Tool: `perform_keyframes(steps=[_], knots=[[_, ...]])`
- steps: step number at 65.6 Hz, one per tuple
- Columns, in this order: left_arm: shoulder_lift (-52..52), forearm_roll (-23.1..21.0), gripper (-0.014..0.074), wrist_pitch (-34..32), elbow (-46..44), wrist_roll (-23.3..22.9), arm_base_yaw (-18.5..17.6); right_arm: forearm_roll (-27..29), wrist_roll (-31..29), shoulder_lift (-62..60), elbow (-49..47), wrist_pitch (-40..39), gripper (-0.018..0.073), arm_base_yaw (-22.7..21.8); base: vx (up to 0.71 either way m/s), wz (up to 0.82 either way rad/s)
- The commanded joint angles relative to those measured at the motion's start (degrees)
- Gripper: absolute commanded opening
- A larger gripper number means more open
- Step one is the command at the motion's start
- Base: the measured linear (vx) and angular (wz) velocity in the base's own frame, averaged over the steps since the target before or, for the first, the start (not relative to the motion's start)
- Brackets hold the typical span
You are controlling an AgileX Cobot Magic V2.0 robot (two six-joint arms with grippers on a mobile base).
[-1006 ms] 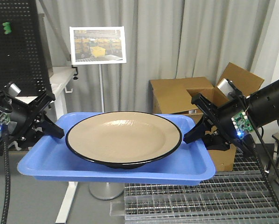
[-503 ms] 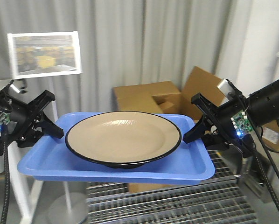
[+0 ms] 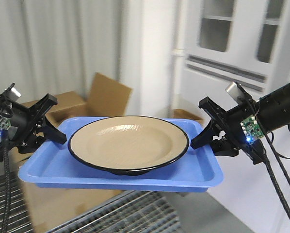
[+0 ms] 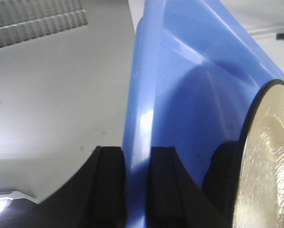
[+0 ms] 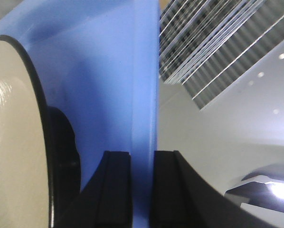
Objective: Place disk in tray to left cabinet
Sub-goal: 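Hold the tray level with both grippers while driving to the cabinet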
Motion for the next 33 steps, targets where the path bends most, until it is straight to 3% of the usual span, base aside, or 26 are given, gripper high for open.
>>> perform_keyframes(steps=[1,33], knots=[[-3.17,-13.86,-0.0001,2.32,-1.92,-1.96,-1.8,13.87,0.42,-3.32,-2.06,-1.2,-0.0005,1.59,0.2,-0.77],[-3.17,-13.86,0.0,2.32,-1.92,-1.96,-1.8,13.85,0.42,-3.32,-2.06,-0.87,-0.0005,1.59,0.19,-0.73]])
